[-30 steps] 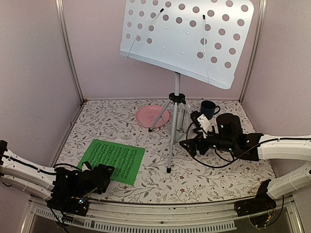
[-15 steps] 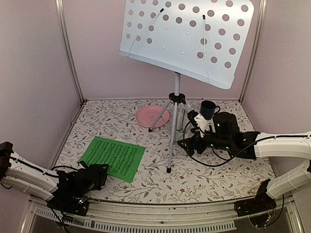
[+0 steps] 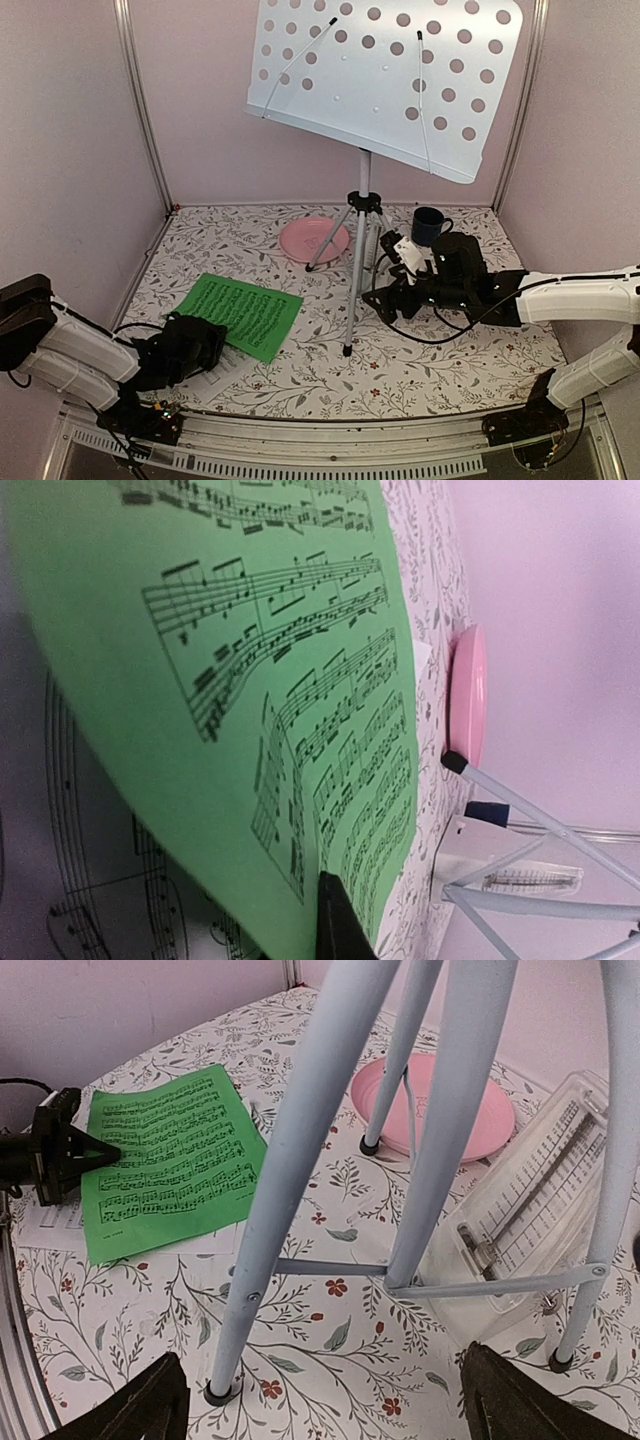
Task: Set up the instrument practice props
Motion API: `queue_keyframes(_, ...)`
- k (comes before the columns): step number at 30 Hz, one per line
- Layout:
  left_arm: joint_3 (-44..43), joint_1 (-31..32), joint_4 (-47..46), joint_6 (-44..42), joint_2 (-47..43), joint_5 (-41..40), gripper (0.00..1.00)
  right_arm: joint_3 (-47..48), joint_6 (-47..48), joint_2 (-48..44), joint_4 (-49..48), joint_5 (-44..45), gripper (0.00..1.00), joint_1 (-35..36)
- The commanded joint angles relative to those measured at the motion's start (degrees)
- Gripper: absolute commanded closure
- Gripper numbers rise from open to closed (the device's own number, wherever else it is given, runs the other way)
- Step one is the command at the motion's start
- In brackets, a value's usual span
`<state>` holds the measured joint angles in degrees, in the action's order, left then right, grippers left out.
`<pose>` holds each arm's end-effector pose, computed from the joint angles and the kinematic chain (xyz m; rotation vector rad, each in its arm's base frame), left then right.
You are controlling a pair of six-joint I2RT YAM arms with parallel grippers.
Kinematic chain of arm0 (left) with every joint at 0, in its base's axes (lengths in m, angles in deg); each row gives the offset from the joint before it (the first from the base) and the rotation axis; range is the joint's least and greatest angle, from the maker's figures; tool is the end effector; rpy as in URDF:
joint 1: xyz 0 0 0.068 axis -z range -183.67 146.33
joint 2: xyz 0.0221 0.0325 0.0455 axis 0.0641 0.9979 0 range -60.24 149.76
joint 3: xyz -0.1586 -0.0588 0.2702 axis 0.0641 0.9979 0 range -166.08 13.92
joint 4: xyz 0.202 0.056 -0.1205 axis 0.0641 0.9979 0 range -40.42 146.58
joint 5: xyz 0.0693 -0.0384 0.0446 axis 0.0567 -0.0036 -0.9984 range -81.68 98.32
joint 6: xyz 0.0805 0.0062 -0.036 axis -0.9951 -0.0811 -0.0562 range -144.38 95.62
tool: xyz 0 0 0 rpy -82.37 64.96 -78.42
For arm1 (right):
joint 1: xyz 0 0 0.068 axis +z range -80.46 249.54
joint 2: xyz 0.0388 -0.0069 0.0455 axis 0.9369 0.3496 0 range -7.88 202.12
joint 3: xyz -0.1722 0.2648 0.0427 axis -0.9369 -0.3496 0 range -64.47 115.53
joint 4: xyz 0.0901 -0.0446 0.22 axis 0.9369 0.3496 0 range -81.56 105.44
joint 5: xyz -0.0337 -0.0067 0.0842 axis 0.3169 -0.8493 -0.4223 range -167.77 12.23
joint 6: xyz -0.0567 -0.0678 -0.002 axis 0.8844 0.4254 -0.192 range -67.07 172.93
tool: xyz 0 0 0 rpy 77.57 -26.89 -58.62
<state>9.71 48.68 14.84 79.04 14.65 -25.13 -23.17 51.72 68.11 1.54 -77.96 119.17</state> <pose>0.1457 -0.1181 0.1406 -1.2629 1.8552 -0.9666 0.1928 0.2273 0.2662 -0.8640 1.9163 0.5474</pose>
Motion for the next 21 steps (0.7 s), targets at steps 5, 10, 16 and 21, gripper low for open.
queue_keyframes(5,-13.2,-4.5,17.2,-32.3,-5.2,3.1,1.0,2.3,0.6,-1.3,-0.8,-2.7,0.03,0.5)
queue_keyframes(10,-25.3,-4.5,27.3,-59.4,-6.3,5.6,1.0,3.7,0.6,-1.8,-0.3,-8.2,0.02,0.5)
queue_keyframes(16,-27.2,-4.4,30.2,-76.4,-17.0,15.6,1.0,5.1,0.6,-2.5,0.6,-14.1,0.02,0.5)
queue_keyframes(21,-29.2,-4.3,35.8,-84.8,-28.9,22.3,1.0,4.6,0.0,-4.2,0.4,-16.6,0.02,0.5)
